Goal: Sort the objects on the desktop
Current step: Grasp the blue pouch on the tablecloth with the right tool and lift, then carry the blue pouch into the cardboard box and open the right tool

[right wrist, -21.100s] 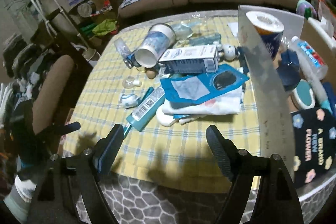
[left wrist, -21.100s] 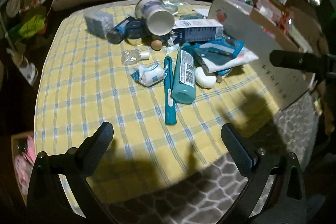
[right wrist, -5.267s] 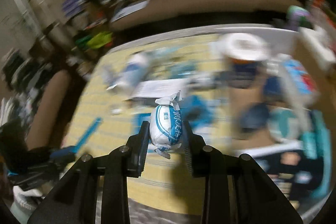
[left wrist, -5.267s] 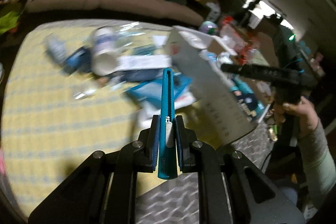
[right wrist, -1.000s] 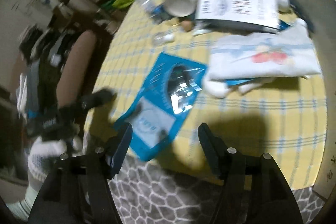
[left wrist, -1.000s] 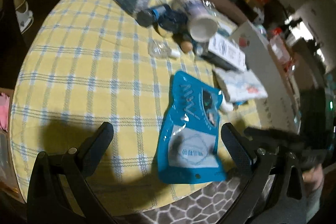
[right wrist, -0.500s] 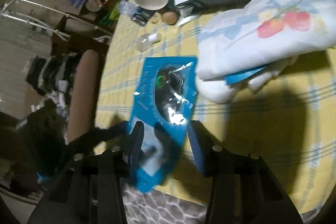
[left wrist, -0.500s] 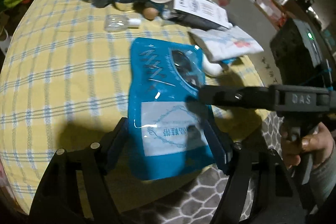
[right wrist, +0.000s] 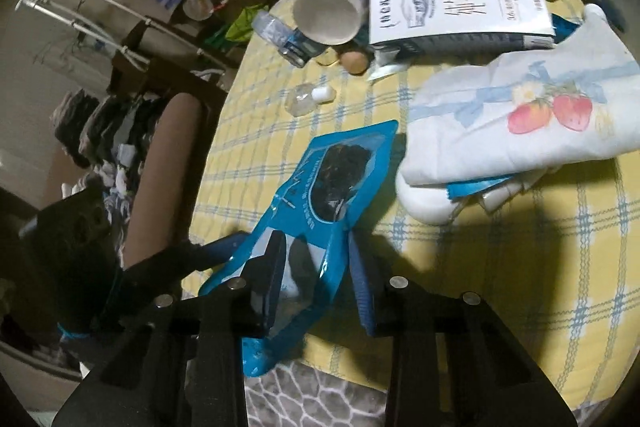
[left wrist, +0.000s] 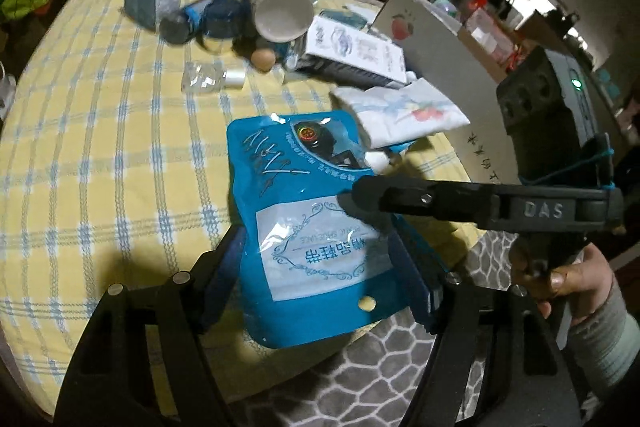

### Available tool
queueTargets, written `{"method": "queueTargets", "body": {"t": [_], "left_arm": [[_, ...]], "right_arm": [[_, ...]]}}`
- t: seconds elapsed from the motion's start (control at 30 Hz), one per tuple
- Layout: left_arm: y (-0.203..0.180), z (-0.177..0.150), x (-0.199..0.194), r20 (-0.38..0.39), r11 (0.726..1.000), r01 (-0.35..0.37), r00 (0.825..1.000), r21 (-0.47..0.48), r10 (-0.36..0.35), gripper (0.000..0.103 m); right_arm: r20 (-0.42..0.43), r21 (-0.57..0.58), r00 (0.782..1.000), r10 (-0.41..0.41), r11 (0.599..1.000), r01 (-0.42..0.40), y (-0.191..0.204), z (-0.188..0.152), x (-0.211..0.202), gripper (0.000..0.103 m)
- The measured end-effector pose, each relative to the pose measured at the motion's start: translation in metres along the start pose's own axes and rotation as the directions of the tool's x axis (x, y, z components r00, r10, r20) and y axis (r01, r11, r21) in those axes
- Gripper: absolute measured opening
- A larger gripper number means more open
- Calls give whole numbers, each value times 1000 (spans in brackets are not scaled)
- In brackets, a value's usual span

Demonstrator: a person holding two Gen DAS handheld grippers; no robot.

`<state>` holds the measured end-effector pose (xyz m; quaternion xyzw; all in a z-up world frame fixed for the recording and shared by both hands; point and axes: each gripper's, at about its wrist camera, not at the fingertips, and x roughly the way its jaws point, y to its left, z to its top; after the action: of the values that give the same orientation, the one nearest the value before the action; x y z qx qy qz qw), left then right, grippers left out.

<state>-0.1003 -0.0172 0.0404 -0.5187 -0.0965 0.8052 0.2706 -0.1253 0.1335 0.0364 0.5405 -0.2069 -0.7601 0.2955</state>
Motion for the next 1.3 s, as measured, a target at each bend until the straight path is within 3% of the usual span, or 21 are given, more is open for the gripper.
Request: {"method": "queueTargets", "body": {"t": [0.13, 0.23, 0.3, 0.43, 0.63, 0.77, 0.83, 1.0, 1.13, 1.3], "left_arm": [[14, -4, 9, -15, 991, 85, 996, -101, -87, 69], [-2, -3, 3, 0, 996, 83, 997, -45, -83, 67], [-11, -1, -2, 19, 997, 72, 997, -9, -72, 67], [-19, 4, -10, 56, 997, 72, 996, 19, -73, 67], [-23, 10, -25, 115, 996, 86, 989, 34, -90, 67], [-19, 17, -34, 162, 996, 83, 983, 28, -86, 80], [-16, 18, -35, 163, 995, 102, 981, 20, -104, 80], [-22, 19, -40, 165, 988, 149, 974, 39, -153, 67], [-39, 26, -42, 175, 990, 118, 976, 78, -130, 67], [-84, 45, -40, 172, 979, 141, 971, 144, -165, 67]], "right_arm": [[-19, 37, 999, 32, 999, -31, -6, -5, 9, 30], [-2, 8, 998, 57, 998, -57, 3, -2, 6, 17], [21, -20, 999, 48, 999, -48, 10, 0, 0, 17], [53, -11, 992, 117, 993, -117, 13, 3, -9, 17], [91, 48, 956, 279, 958, -284, 8, 8, -21, 17], [107, 110, 918, 383, 913, -394, 2, 10, -21, 17], [117, 117, 904, 412, 898, -424, 2, 11, -22, 17], [114, 84, 902, 416, 901, -426, 10, 16, -32, 17], [134, 66, 909, 395, 911, -406, 12, 19, -46, 17], [212, 43, 913, 348, 930, -364, -2, 27, -91, 17]]}}
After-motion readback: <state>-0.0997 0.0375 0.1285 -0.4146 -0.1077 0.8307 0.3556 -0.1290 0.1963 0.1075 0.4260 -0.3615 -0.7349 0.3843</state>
